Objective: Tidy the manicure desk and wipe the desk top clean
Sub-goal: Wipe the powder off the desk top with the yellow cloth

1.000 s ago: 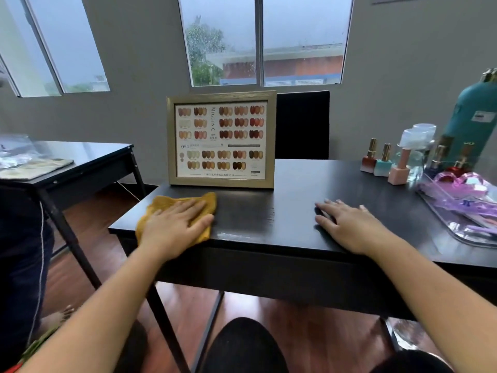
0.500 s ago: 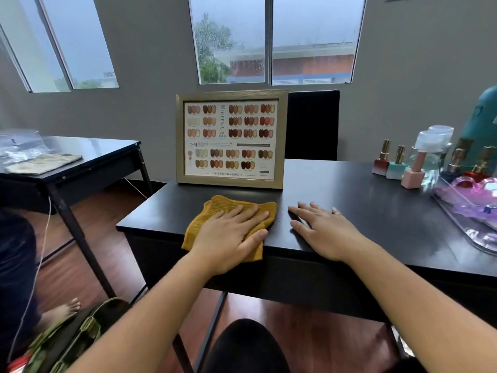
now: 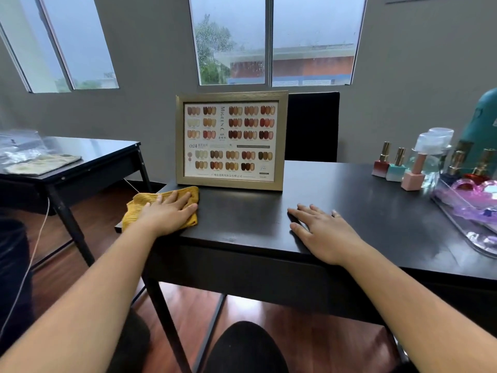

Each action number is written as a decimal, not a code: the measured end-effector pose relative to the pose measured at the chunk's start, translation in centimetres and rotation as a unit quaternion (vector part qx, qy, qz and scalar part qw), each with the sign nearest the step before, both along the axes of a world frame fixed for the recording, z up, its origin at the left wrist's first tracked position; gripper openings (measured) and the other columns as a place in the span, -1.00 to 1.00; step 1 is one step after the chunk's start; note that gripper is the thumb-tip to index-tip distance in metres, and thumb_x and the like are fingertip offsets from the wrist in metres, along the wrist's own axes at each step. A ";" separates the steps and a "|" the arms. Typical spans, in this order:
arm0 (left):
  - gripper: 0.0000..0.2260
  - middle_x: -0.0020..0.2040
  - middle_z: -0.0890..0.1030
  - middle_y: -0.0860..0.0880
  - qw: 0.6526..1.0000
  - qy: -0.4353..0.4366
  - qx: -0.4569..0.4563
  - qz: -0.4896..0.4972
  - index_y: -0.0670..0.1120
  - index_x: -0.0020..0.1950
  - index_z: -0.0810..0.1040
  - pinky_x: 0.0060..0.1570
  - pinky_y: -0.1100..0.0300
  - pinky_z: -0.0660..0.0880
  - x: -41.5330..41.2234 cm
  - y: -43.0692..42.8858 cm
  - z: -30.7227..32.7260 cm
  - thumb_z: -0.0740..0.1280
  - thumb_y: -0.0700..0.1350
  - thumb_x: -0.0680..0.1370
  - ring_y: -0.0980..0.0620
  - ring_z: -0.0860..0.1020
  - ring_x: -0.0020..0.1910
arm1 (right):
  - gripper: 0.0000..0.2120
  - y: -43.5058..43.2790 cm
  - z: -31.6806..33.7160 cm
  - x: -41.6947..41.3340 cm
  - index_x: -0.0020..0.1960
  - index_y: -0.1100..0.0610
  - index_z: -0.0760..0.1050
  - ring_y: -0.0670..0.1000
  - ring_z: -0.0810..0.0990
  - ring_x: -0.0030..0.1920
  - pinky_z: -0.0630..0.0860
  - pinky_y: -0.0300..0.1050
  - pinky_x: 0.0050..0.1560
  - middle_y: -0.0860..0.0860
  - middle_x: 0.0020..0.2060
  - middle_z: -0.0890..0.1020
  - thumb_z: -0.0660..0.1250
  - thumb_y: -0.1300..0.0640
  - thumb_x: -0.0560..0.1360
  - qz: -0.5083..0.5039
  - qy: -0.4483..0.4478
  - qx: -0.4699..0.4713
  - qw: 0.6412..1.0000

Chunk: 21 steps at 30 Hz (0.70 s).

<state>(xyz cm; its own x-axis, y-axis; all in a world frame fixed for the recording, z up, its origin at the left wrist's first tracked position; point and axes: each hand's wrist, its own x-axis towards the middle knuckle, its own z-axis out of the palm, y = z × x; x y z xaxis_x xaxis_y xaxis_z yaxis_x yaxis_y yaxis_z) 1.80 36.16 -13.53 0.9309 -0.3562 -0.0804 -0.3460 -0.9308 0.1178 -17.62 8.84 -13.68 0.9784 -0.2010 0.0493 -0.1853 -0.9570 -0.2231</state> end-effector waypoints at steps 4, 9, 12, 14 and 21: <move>-0.48 0.55 -0.07 0.08 0.996 -0.024 -0.011 -0.086 0.23 0.49 -0.07 0.46 -0.07 -0.09 -4.1 -5.8 -0.1 -0.14 0.31 0.54 -0.05 -0.09 0.52 | -0.53 0.0 0.0 0.0 0.51 -0.17 0.05 -0.08 -0.03 0.53 -0.10 0.09 0.51 -0.13 0.53 0.06 -0.09 -0.14 0.61 -0.001 0.000 0.006 1.000; -0.52 0.53 -0.10 0.18 0.964 -0.048 -0.004 -0.260 0.31 0.45 -0.15 0.47 0.03 -0.14 -8.3 -7.6 -0.5 -0.17 0.30 0.54 0.09 -0.13 0.51 | -0.53 -0.1 0.1 0.0 0.51 -0.16 0.03 -0.08 -0.04 0.53 -0.11 0.08 0.50 -0.13 0.53 0.05 -0.09 -0.15 0.61 0.005 0.004 0.007 1.000; -0.53 0.53 -0.10 0.19 0.968 -0.026 -0.004 -0.251 0.34 0.44 -0.14 0.46 0.07 -0.17 -7.5 -5.2 -0.1 -0.20 0.31 0.52 0.11 -0.14 0.51 | -0.53 -0.1 0.1 -0.1 0.51 -0.16 0.03 -0.09 -0.05 0.53 -0.12 0.07 0.50 -0.14 0.53 0.04 -0.10 -0.14 0.61 0.008 0.008 0.009 1.000; -0.52 0.53 -0.09 0.18 0.979 -0.007 -0.007 -0.205 0.33 0.45 -0.11 0.47 0.06 -0.17 -5.9 -3.2 0.4 -0.22 0.30 0.52 0.09 -0.13 0.51 | -0.53 -0.2 0.1 -0.1 0.51 -0.16 0.02 -0.09 -0.06 0.53 -0.12 0.07 0.50 -0.14 0.54 0.04 -0.10 -0.14 0.61 0.009 0.009 0.010 1.000; -0.58 0.55 -0.08 0.11 0.994 0.013 -0.006 -0.106 0.26 0.47 -0.08 0.48 -0.06 -0.12 -0.5 0.3 0.9 -0.19 0.17 0.61 0.05 -0.13 0.52 | -0.53 -0.3 0.1 -0.1 0.51 -0.18 0.01 -0.10 -0.07 0.53 -0.12 0.06 0.50 -0.15 0.53 0.02 -0.11 -0.15 0.61 0.007 0.011 0.008 1.000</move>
<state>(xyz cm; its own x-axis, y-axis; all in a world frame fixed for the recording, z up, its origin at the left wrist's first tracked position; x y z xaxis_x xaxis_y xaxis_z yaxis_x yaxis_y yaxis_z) 1.29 36.42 -12.67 0.8323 -0.5457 -0.0977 -0.5312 -0.8354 0.1408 -17.70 8.58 -13.62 0.9819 -0.1877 0.0248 -0.1768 -0.9560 -0.2341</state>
